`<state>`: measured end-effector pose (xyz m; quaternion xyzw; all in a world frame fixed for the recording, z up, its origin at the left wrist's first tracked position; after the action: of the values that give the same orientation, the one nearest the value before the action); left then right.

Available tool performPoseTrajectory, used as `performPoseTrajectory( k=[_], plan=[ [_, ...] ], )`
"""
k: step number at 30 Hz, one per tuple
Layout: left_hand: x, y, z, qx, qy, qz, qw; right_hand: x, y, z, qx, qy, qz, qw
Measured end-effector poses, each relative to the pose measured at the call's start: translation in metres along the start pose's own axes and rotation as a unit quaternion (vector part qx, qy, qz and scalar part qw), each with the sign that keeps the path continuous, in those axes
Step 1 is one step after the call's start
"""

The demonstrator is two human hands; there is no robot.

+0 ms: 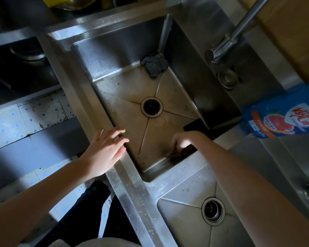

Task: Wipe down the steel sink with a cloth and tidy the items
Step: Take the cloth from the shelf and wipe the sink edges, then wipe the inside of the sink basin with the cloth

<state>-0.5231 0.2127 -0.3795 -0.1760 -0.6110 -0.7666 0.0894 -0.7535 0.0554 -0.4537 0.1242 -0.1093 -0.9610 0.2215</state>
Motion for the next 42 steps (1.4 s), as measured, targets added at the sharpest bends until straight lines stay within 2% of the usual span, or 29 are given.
performPoseTrajectory(
  k=[4,7,10,13,18,25,28,34,38,42],
  plan=[
    [-0.009,0.006,0.0,0.004,-0.005,0.007,1.0,-0.048,-0.025,-0.006,-0.039,0.055,-0.011,0.998],
    [-0.017,0.013,0.0,-0.007,-0.001,0.019,1.0,-0.062,-0.033,-0.007,-0.028,0.064,-0.064,0.996],
    [-0.025,0.022,-0.001,-0.014,-0.009,0.023,1.0,-0.057,-0.027,0.003,0.011,0.046,-0.158,0.986],
    [-0.039,0.031,-0.007,-0.018,-0.027,0.03,0.999,-0.049,-0.022,0.017,0.053,0.031,-0.304,0.951],
    [-0.07,0.045,-0.026,-0.026,-0.059,0.061,0.996,-0.064,-0.012,0.029,0.183,-0.005,-0.531,0.828],
    [-0.122,0.087,-0.068,-0.007,-0.117,0.075,0.99,-0.11,0.011,0.026,0.297,-0.05,-0.671,0.677],
    [-0.145,0.105,-0.085,0.004,-0.14,0.058,0.989,-0.13,0.023,0.024,0.343,-0.056,-0.723,0.596],
    [-0.173,0.122,-0.115,-0.044,-0.16,0.052,0.985,-0.156,0.038,0.022,0.355,-0.033,-0.818,0.451],
    [-0.176,0.133,-0.132,-0.054,-0.156,0.037,0.986,-0.168,0.046,0.015,0.367,-0.024,-0.871,0.325],
    [-0.175,0.147,-0.152,-0.07,-0.151,0.004,0.986,-0.172,0.058,0.01,0.321,-0.017,-0.919,0.226]
  ],
)
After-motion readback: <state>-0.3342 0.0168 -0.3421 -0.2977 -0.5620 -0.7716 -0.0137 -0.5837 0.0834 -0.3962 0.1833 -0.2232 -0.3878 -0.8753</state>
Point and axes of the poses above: each hand's wrist, its own z-axis away from the middle knuckle, its own y-axis out of the back of the hand, x = y × z, the point moved 3 cm from there along -z, towards the middle knuckle, and after that the axes turned 8 degrees about z, right-handed, at the moved point
